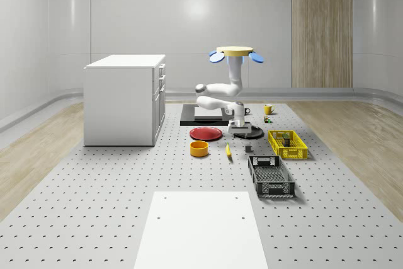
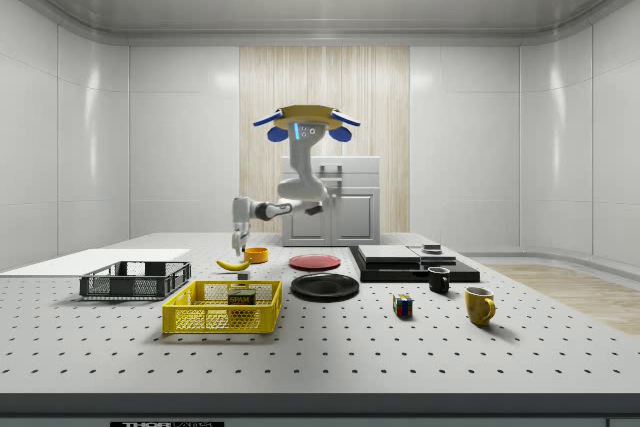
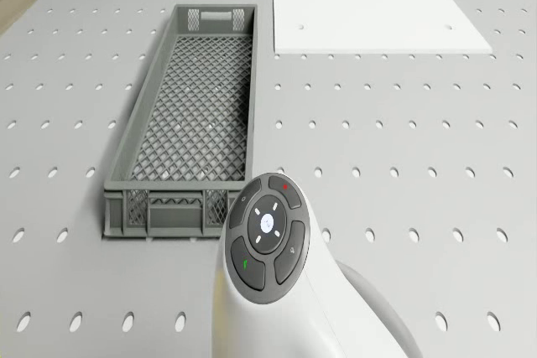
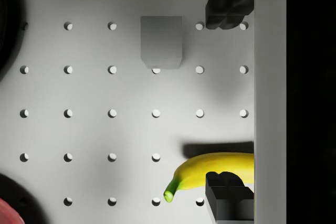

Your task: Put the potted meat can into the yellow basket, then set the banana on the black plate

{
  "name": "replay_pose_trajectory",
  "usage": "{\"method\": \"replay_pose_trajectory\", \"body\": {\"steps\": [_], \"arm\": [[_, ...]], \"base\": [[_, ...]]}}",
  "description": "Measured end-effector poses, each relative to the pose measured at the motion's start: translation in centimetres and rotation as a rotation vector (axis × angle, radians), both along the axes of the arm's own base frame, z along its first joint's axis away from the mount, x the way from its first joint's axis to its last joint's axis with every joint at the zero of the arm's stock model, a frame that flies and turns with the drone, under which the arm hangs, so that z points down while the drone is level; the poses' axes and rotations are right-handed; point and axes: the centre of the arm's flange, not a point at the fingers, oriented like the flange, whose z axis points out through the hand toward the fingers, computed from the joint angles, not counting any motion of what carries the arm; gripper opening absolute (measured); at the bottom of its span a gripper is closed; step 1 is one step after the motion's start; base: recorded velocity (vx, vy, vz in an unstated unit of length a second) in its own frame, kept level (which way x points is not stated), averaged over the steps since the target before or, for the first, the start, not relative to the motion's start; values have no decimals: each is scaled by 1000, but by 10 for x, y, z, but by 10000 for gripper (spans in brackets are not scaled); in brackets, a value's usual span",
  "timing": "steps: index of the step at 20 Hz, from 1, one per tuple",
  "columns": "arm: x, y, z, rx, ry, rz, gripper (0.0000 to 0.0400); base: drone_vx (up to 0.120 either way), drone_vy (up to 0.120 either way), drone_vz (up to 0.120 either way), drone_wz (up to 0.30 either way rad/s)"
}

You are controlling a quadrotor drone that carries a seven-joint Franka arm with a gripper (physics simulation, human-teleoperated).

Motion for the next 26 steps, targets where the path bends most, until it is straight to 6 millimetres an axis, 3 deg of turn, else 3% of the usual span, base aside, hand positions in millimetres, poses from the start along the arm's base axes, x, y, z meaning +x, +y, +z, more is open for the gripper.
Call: {"method": "replay_pose_trajectory", "body": {"steps": [6,12,21,26], "arm": [[0,0,0,0,0,0,400],[0,0,0,0,0,0,400],[0,0,0,0,0,0,400],[0,0,0,0,0,0,400]], "base": [[113,-120,0,0],[0,-113,-33,0],[0,-13,-120,0],[64,-56,-8,0]]}}
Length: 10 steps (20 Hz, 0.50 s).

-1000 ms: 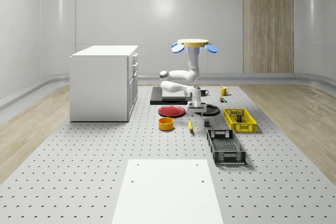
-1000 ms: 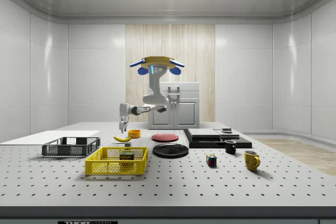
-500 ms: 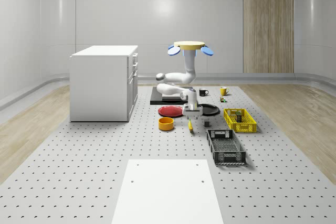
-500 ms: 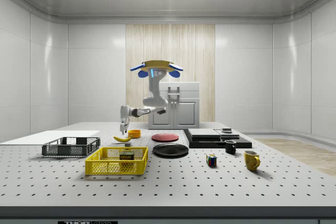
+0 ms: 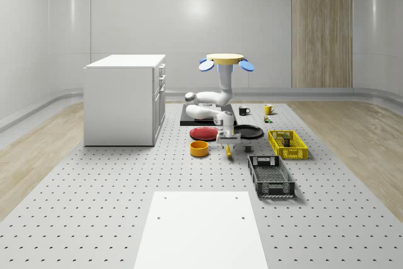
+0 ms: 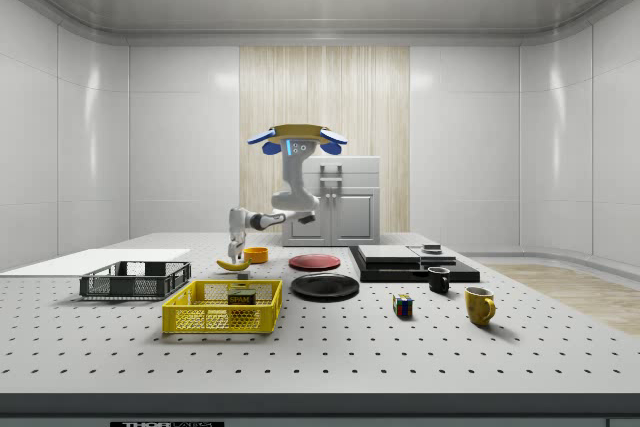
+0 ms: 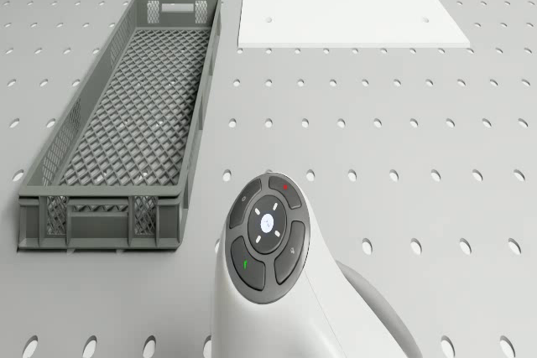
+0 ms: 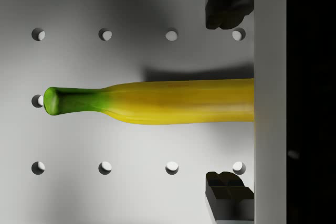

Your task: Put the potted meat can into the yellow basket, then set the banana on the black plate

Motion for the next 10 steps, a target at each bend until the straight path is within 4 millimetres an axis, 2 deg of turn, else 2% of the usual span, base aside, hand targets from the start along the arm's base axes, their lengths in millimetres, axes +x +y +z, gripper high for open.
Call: {"method": "replay_pose_trajectory", "body": {"steps": [2,5,10], "arm": [[0,0,0,0,0,0,400],[0,0,2,0,0,0,400],[0,0,19,0,0,0,400]], "base": [[100,0,0,0],[0,0,0,0],[0,0,0,0]]}}
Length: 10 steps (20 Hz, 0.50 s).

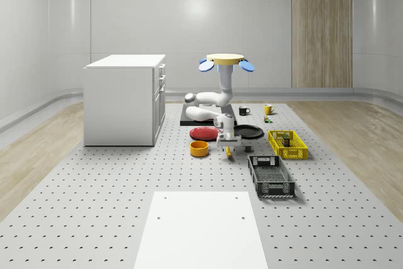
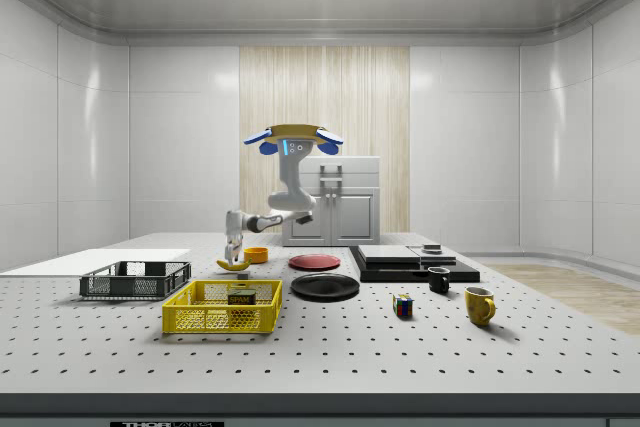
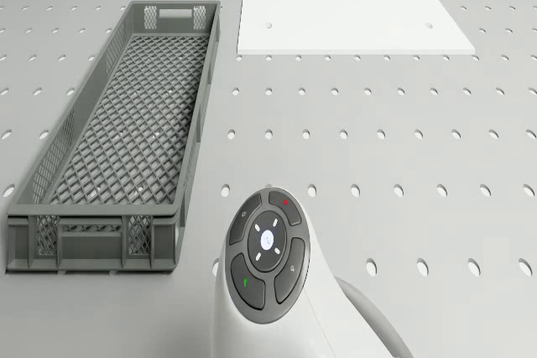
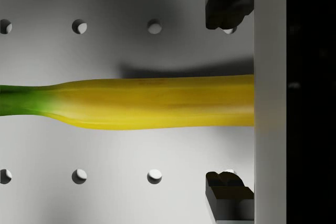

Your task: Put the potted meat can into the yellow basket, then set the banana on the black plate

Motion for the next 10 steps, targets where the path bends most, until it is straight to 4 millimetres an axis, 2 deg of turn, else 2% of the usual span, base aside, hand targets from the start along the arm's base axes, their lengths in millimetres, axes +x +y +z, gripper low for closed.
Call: {"method": "replay_pose_trajectory", "body": {"steps": [5,8,10], "arm": [[0,0,14,0,0,0,400],[0,0,18,0,0,0,279],[0,0,20,0,0,0,228]], "base": [[0,0,0,0],[0,0,0,0],[0,0,0,0]]}}
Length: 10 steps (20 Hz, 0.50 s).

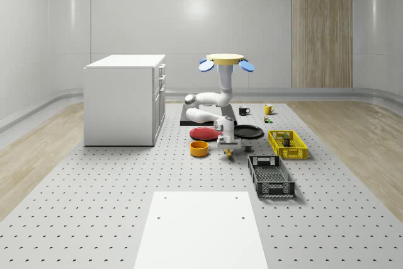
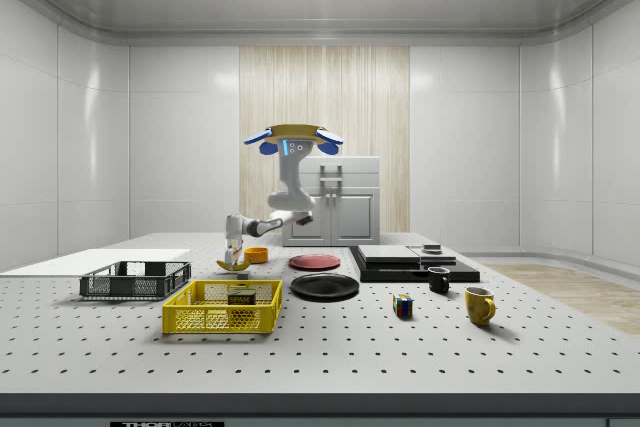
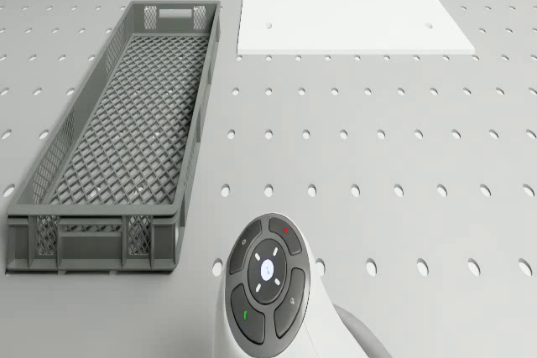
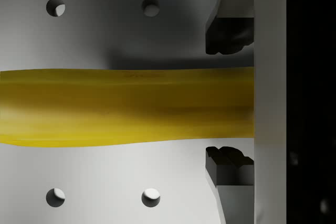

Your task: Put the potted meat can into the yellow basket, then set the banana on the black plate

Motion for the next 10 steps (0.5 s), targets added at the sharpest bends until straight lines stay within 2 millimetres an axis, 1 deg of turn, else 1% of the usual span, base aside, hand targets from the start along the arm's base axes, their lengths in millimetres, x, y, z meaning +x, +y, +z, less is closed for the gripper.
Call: {"method": "replay_pose_trajectory", "body": {"steps": [2,3,6,10], "arm": [[0,0,1,0,0,0,197],[0,0,2,-1,0,-1,193],[0,0,1,-3,1,-3,190],[0,0,-9,-5,2,18,190]], "base": [[0,0,0,0],[0,0,0,0],[0,0,0,0],[0,0,0,0]]}}
